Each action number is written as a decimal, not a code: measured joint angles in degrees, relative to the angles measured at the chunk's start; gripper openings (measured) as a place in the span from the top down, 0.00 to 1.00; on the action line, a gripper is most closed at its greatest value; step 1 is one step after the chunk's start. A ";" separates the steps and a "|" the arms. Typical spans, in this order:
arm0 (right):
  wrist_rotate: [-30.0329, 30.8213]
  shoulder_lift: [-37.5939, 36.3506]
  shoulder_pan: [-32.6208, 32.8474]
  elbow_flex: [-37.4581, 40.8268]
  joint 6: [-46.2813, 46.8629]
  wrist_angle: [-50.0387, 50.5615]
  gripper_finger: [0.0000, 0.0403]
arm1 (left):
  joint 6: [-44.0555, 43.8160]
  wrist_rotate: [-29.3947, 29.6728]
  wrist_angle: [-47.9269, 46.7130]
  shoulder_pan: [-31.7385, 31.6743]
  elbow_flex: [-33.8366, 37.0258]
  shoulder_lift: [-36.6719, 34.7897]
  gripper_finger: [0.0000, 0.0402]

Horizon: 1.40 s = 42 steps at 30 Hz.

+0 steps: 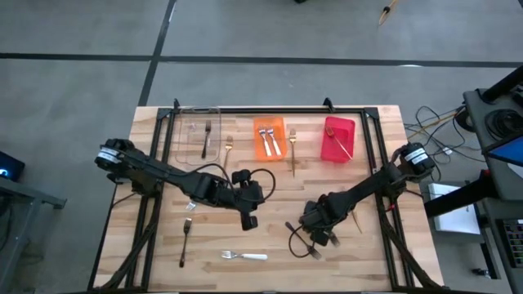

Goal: Sort silverware by color (type)
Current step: Put the right black fork into the transparent bin

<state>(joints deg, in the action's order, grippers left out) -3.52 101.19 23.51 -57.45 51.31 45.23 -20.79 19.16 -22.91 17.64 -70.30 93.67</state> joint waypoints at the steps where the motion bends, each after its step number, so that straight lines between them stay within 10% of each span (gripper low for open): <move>1: 0.16 0.82 0.00 0.04 -1.48 -0.36 0.82 | 0.45 -0.01 -0.01 -0.04 0.00 0.04 1.00; 15: 5.89 -1.99 0.99 0.11 -15.21 -1.93 0.97 | 1.48 0.00 2.82 -0.30 0.79 0.04 1.00; 21: 25.04 -7.83 3.67 0.24 -19.62 -2.57 0.98 | 9.31 -10.43 24.39 -1.59 7.98 0.04 0.98; 42: 44.12 -10.12 5.68 -0.26 -39.40 -4.51 0.98 | 7.88 -2.12 41.34 -4.06 17.75 0.04 0.59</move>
<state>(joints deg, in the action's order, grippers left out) 40.59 91.07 29.19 -57.71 11.90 40.72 -12.91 17.04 18.44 13.58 -52.56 93.71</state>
